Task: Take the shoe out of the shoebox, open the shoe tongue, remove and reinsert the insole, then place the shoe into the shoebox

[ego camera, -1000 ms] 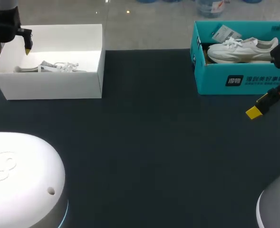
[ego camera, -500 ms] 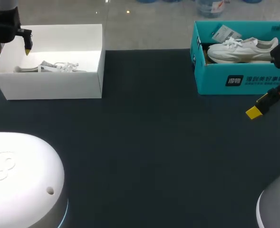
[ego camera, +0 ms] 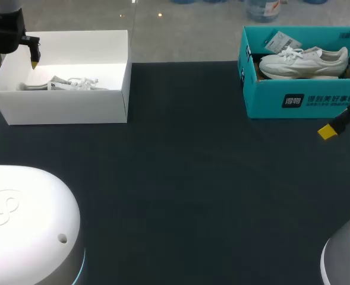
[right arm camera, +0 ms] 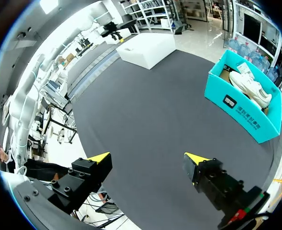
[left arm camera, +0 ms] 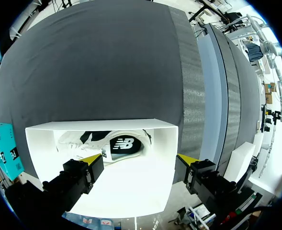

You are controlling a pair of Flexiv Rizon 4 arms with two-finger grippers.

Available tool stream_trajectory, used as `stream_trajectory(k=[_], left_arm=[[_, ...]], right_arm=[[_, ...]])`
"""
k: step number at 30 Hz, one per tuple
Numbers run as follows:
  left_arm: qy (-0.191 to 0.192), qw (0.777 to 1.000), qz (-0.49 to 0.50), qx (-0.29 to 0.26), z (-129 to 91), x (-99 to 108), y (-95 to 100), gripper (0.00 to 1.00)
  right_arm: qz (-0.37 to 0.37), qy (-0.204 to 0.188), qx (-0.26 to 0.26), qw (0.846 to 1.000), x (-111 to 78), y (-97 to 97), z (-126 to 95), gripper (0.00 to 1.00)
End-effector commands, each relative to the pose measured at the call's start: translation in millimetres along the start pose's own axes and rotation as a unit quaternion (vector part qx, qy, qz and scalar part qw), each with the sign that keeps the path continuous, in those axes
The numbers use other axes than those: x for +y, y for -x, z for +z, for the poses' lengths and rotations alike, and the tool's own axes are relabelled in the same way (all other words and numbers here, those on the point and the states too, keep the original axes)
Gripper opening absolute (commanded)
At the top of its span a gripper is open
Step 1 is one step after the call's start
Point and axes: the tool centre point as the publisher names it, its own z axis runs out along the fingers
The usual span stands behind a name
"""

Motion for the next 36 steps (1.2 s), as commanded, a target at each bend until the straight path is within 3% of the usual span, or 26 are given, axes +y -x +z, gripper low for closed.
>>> stream_trajectory(k=[1, 3, 8, 12, 15, 18, 19, 36], left_arm=[[-0.001, 1.0, 0.0, 0.0, 0, 0, -0.6, 1.0], [-0.001, 1.0, 0.0, 0.0, 0, 0, -0.6, 1.0], [-0.001, 1.0, 0.0, 0.0, 0, 0, -0.6, 1.0], [-0.001, 1.0, 0.0, 0.0, 0, 0, -0.6, 1.0], [-0.001, 1.0, 0.0, 0.0, 0, 0, -0.6, 1.0], [-0.001, 1.0, 0.0, 0.0, 0, 0, -0.6, 1.0], [-0.001, 1.0, 0.0, 0.0, 0, 0, -0.6, 1.0], [-0.001, 1.0, 0.0, 0.0, 0, 0, -0.6, 1.0]], right_arm=[[0.058, -0.045, -0.003, 0.997, 23.5, 59.9, -11, 1.0], [0.119, -0.073, -0.032, 0.99, 25.9, 86.5, -9, 1.0], [0.175, -0.083, -0.074, 0.978, 39.2, 135.7, -10, 1.0], [0.222, -0.12, -0.125, 0.96, 52.9, 161.2, -5, 1.0], [0.246, -0.144, -0.173, 0.943, 64.9, 181.8, -3, 1.0], [0.273, -0.189, -0.234, 0.914, 77.0, 197.7, 2, 1.0], [0.268, -0.201, -0.248, 0.909, 79.9, 200.3, 3, 1.0], [0.268, -0.201, -0.248, 0.909, 79.9, 200.3, 3, 1.0]])
